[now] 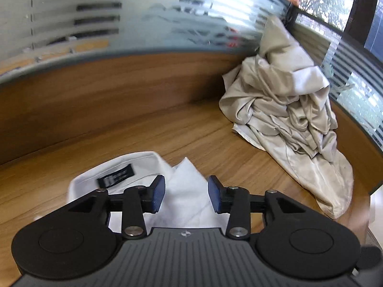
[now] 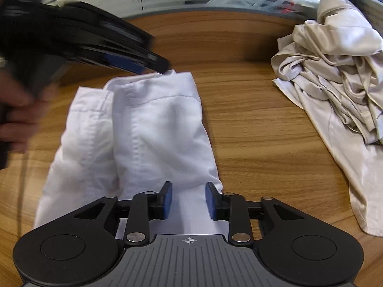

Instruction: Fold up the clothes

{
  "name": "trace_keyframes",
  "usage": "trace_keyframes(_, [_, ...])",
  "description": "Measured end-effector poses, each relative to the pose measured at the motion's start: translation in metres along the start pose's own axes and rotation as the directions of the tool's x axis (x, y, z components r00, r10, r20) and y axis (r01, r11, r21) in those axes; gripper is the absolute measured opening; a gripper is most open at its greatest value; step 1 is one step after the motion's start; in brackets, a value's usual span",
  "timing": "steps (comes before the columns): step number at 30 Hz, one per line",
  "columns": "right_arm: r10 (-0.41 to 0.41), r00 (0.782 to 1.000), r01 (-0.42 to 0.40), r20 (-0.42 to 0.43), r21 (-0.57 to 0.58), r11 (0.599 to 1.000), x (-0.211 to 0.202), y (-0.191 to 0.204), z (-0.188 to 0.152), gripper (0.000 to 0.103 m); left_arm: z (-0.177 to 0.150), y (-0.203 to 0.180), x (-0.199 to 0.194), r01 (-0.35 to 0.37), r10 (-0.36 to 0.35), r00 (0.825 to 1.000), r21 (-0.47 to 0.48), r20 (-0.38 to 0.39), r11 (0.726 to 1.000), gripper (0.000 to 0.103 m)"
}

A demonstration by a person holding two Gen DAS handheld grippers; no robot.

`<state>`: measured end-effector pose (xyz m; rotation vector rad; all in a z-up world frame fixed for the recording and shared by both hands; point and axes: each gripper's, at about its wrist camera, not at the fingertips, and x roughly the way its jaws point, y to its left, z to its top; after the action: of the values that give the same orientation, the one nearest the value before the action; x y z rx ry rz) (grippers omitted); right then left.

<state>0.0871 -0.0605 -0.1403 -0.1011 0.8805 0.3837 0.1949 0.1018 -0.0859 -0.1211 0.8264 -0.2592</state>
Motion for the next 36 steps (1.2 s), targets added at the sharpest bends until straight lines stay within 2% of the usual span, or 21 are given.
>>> trace_keyframes(7, [0.02,1.0,-0.019,0.02,-0.025,1.0,-0.021,-0.001,-0.006,0.039,0.019,0.01,0.046,0.076,-0.077,0.994,-0.026,-0.076,0.997,0.045])
trace_keyframes(9, [0.017,1.0,-0.016,0.024,-0.027,0.999,-0.023,-0.003,-0.007,0.039,0.024,0.013,0.057,0.105,-0.108,0.989,-0.035,-0.099,0.994,0.002])
trace_keyframes(12, [0.033,0.999,-0.033,0.006,0.003,0.999,-0.017,-0.006,-0.013,0.039,0.026,0.009,0.064,0.072,-0.074,0.992,-0.026,-0.099,0.997,0.001])
trace_keyframes(15, [0.048,0.999,-0.048,-0.009,0.02,0.999,-0.011,-0.008,-0.021,0.039,0.023,0.001,0.075,0.022,-0.019,0.995,0.024,-0.096,0.999,0.002])
trace_keyframes(17, [0.034,0.999,-0.035,-0.005,-0.022,0.999,-0.007,-0.005,-0.033,0.04,0.02,-0.003,0.084,-0.008,0.014,0.995,0.052,-0.101,0.999,0.002])
trace_keyframes(20, [0.011,0.999,-0.004,0.052,-0.134,0.991,-0.01,0.006,-0.046,0.041,0.019,0.001,0.091,-0.027,0.031,0.994,0.032,-0.105,0.999,0.002])
trace_keyframes(23, [0.013,1.0,-0.012,0.014,-0.101,0.995,-0.015,0.005,-0.038,0.041,0.027,0.01,0.08,-0.036,0.035,0.997,-0.022,-0.071,0.999,0.006])
trace_keyframes(24, [0.018,1.0,-0.017,0.01,-0.083,0.996,-0.02,0.003,-0.036,0.041,0.031,0.014,0.073,-0.033,0.031,0.998,-0.04,-0.052,0.999,0.015])
trace_keyframes(28, [0.027,0.999,-0.027,0.024,-0.001,1.0,-0.046,-0.004,-0.037,0.042,0.046,0.023,0.032,0.013,-0.012,1.0,-0.057,0.014,0.998,0.03])
trace_keyframes(30, [0.028,0.999,-0.028,0.024,0.019,0.999,-0.06,-0.007,-0.041,0.046,0.049,0.026,0.01,0.021,-0.019,0.999,-0.043,0.035,0.999,0.04])
trace_keyframes(33, [0.021,1.0,-0.021,0.008,0.032,0.999,-0.08,-0.01,-0.051,0.047,0.046,0.033,-0.018,0.021,-0.02,0.999,-0.03,0.042,0.999,0.055])
trace_keyframes(36, [0.012,1.0,-0.011,-0.014,0.044,0.999,-0.092,-0.014,-0.063,0.048,0.031,0.036,-0.039,0.018,-0.018,1.0,0.0,0.007,1.0,0.068])
